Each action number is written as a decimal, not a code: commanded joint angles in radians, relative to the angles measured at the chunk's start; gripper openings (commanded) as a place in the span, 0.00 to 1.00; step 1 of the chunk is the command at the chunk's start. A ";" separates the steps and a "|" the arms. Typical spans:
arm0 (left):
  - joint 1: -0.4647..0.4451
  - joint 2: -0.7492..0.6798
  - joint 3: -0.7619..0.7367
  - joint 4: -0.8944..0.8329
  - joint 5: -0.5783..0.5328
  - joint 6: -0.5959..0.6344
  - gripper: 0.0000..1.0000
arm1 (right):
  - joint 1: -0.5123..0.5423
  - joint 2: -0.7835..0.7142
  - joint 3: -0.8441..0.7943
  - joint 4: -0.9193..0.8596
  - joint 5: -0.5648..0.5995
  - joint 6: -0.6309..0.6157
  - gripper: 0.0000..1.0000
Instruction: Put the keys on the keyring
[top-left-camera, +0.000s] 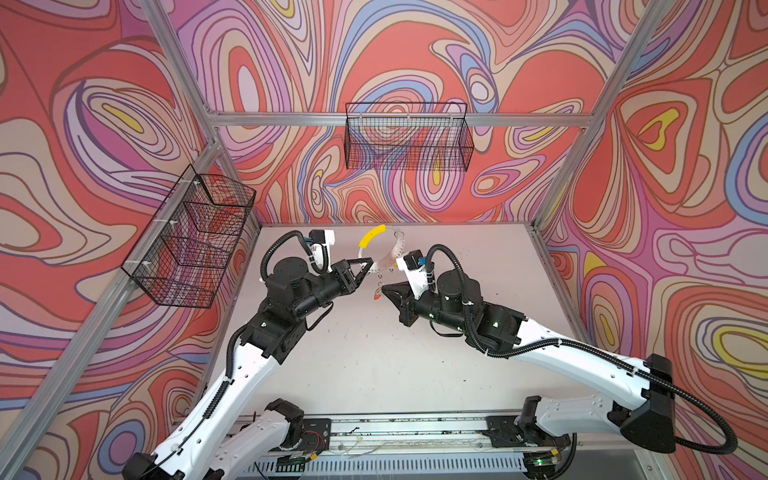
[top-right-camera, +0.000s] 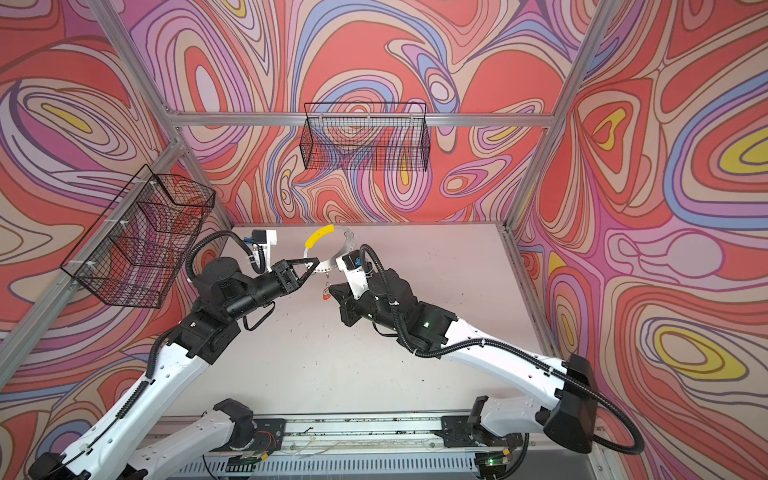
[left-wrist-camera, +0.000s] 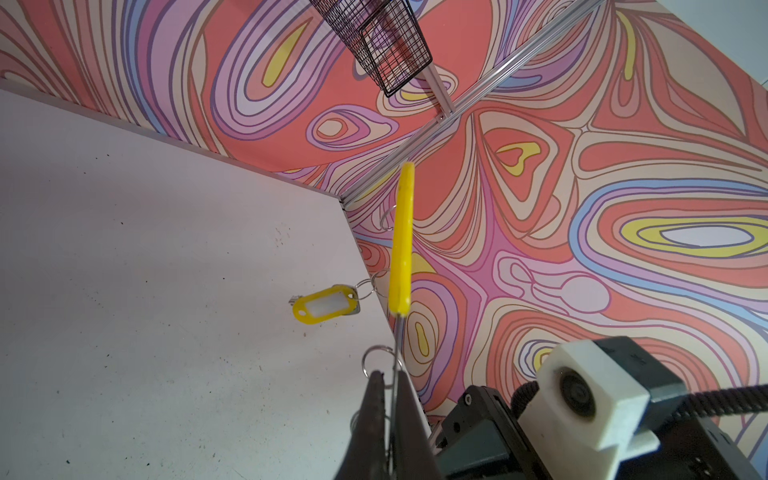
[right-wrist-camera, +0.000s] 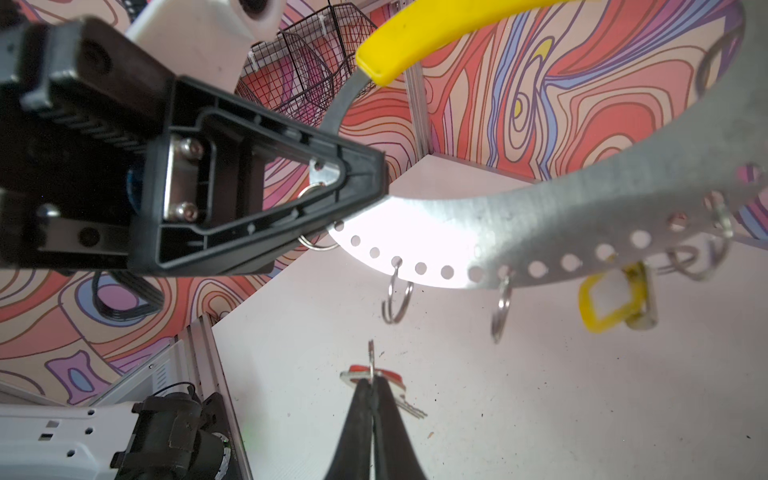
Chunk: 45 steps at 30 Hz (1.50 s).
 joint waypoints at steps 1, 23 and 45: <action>-0.009 -0.019 -0.002 -0.016 -0.008 0.026 0.00 | 0.004 0.004 0.033 0.036 0.015 0.004 0.00; -0.011 -0.021 0.018 -0.041 -0.022 0.049 0.00 | 0.004 0.040 0.096 -0.084 0.058 -0.001 0.00; -0.010 -0.031 0.018 -0.042 -0.017 0.050 0.00 | 0.002 0.038 0.091 -0.087 0.024 0.001 0.00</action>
